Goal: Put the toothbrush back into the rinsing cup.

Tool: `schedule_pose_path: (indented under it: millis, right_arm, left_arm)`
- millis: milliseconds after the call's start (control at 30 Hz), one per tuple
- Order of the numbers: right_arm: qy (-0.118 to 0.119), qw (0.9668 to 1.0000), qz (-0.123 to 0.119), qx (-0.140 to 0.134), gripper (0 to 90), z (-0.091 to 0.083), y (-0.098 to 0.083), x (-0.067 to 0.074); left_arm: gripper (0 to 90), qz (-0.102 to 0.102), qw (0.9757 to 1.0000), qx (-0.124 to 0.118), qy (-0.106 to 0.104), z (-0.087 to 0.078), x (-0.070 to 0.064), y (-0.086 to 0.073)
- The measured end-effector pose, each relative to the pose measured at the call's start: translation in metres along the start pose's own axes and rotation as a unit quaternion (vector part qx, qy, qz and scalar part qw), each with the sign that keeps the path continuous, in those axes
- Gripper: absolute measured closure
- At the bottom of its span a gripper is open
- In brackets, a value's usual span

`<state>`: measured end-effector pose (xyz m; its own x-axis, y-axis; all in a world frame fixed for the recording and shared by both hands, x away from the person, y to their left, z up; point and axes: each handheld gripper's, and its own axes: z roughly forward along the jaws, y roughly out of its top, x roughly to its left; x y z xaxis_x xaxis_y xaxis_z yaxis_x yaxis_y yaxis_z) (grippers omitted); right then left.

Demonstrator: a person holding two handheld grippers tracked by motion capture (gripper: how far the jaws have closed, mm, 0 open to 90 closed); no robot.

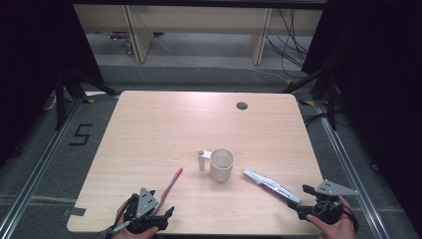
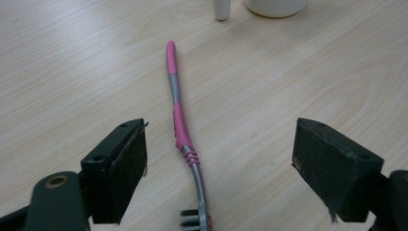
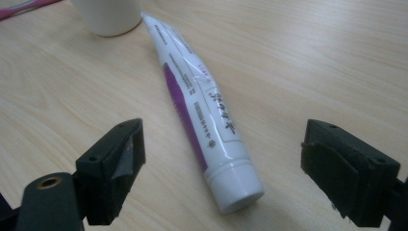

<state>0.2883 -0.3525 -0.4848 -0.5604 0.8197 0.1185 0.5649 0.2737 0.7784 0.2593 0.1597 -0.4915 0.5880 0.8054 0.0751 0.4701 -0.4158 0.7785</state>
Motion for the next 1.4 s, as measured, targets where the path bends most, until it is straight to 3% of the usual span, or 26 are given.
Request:
schedule_pose_path:
  millis: [33, 333, 367, 500, 567, 633, 833, 933, 1000, 1100, 1167, 1200, 1233, 1267, 1300, 1400]
  right_arm:
    - [-0.003, 0.9999, -0.015, -0.003, 16.4, -0.0002, 0.0003, -0.0027]
    - [-0.002, 0.9999, -0.015, -0.003, 17.0, 0.0004, 0.0006, -0.0021]
    - [0.001, 1.0, 0.0, 0.002, 17.2, 0.0005, 0.0001, 0.0004]
    - [0.003, 1.0, -0.008, 0.001, 17.4, 0.0016, 0.0002, 0.0001]
    - [0.005, 0.9999, -0.003, 0.01, 18.0, 0.001, 0.0003, 0.0016]
    - [0.002, 0.9998, -0.019, 0.006, 18.0, 0.0014, 0.0007, -0.0005]
    - [0.003, 0.9998, -0.019, 0.004, 18.7, 0.0022, 0.0005, -0.0003]
    - [0.002, 0.9997, -0.024, 0.004, 19.2, 0.0025, 0.0005, -0.0004]
    - [0.006, 0.9998, -0.02, 0.005, 19.2, 0.0019, 0.0007, 0.0]
    - [0.002, 0.9997, -0.025, 0.004, 19.4, 0.0025, 0.0005, -0.0005]
    - [0.006, 0.9997, -0.022, 0.005, 19.6, 0.0018, 0.0006, 0.0002]
    - [0.013, 0.9999, -0.008, 0.008, 19.7, 0.0019, 0.0002, 0.0025]
    - [0.009, 0.9997, -0.022, 0.008, 19.8, 0.0018, 0.0008, 0.0004]
    - [0.012, 0.9999, -0.007, 0.009, 19.7, 0.0023, 0.0003, 0.0027]
    - [0.008, 0.9997, -0.023, 0.005, 19.8, 0.0025, 0.0006, 0.0006]
    - [0.008, 0.9997, -0.025, 0.004, 19.9, 0.0023, 0.0007, 0.0007]
  left_arm:
    - [19.3, -0.001, 1.0, -0.001, -0.001, 0.0, -0.0001, 0.0]
    - [19.8, -0.008, 0.9999, -0.007, 0.0, 0.0008, -0.0006, -0.0003]
    - [20.1, -0.007, 1.0, -0.007, 0.0, 0.0007, -0.0006, -0.0003]
    - [22.1, 0.004, 1.0, -0.002, 0.001, 0.0006, 0.0014, -0.0005]
    - [23.5, 0.002, 1.0, -0.001, 0.002, 0.0003, 0.0022, -0.0007]
    - [24.0, 0.0, 1.0, -0.004, 0.005, 0.001, 0.0036, -0.0011]
    - [26.5, -0.001, 1.0, 0.004, 0.005, -0.0004, 0.0068, -0.0016]
    - [33.2, -0.002, 1.0, 0.003, -0.001, -0.0032, 0.0065, -0.0007]
    - [44.1, -0.004, 1.0, 0.0, -0.004, -0.0033, 0.0049, -0.0006]
    - [60.1, 0.024, 0.9995, 0.012, -0.015, -0.0047, 0.002, -0.0033]
    - [71.9, 0.019, 0.9997, 0.008, -0.013, -0.0034, 0.0004, -0.0042]
    - [76.1, 0.026, 0.9993, 0.017, -0.019, -0.0028, 0.0003, -0.0058]
    - [80.3, 0.034, 0.999, 0.023, -0.02, -0.0032, 0.0009, -0.0064]
    - [82.5, 0.029, 0.9992, 0.022, -0.016, -0.0017, 0.0008, -0.0074]
    - [84.5, 0.028, 0.999, 0.026, -0.022, -0.002, 0.0008, -0.0079]
    - [88.5, 0.04, 0.998, 0.045, -0.021, -0.0018, 0.0033, -0.0088]
